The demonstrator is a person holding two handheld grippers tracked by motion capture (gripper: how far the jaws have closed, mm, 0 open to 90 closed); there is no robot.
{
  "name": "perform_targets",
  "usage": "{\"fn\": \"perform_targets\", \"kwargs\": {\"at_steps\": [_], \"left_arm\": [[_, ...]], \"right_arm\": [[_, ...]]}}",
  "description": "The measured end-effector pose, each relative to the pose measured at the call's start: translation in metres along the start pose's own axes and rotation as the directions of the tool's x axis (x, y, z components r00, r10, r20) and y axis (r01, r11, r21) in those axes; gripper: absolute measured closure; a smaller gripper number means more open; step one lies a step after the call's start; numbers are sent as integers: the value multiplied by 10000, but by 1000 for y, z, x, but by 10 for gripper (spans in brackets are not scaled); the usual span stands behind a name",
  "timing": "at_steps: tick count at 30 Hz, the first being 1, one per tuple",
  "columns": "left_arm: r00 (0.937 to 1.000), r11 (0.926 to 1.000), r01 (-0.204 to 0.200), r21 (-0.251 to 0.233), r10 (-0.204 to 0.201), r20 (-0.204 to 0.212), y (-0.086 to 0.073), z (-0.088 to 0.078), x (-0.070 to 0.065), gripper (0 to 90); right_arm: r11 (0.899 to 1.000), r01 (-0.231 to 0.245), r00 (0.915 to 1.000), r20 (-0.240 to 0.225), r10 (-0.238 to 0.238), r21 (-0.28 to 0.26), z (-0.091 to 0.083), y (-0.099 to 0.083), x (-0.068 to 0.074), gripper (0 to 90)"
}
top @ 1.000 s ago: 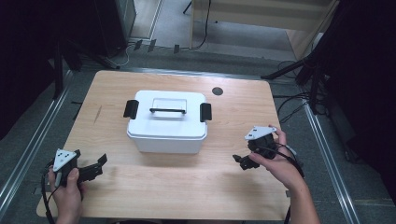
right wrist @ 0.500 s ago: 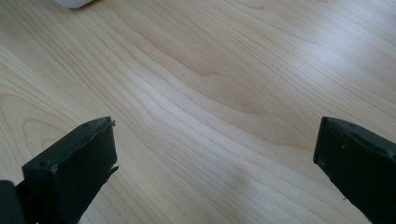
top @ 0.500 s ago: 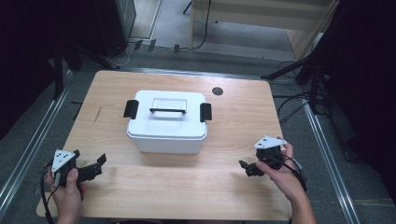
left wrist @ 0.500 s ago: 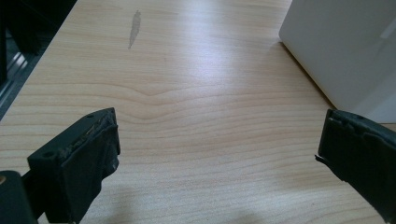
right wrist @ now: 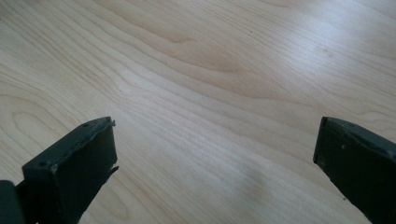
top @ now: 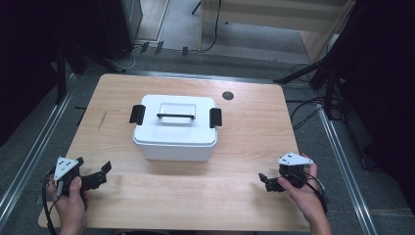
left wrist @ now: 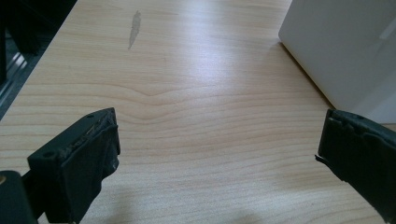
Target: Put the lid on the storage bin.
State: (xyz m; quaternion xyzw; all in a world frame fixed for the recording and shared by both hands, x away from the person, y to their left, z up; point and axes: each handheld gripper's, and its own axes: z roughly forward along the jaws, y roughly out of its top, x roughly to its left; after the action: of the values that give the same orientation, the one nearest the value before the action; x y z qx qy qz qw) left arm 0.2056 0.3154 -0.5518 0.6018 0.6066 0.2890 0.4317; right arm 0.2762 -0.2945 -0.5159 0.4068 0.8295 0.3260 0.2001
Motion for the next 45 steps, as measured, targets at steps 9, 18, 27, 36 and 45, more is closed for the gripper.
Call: {"fn": "perform_targets", "kwargs": {"at_steps": [9,18,27,36,45], "left_arm": [[10000,10000,22,3,-22,4,0,0,0,0],[10000,10000,3,2,-3,-14,0,0,0,0],[10000,10000,-50,-52,49,-16,0,0,-1,0],[9999,9999,-114,-51,113,-14,0,0,-1,0],[9994,9995,-316,-14,316,-151,-1,0,-4,0]], "right_arm": [[9985,-450,9989,91,453,-312,-11,-23,-8,0],[9897,-997,9936,421,1045,-1030,-27,-50,-16,0],[9803,-1369,9878,540,1458,-1424,-37,-66,-19,0],[9691,-1748,9811,517,1862,-1739,-45,-80,-21,0],[9629,-1873,9776,586,2020,-1944,-42,-88,-21,0]]}}
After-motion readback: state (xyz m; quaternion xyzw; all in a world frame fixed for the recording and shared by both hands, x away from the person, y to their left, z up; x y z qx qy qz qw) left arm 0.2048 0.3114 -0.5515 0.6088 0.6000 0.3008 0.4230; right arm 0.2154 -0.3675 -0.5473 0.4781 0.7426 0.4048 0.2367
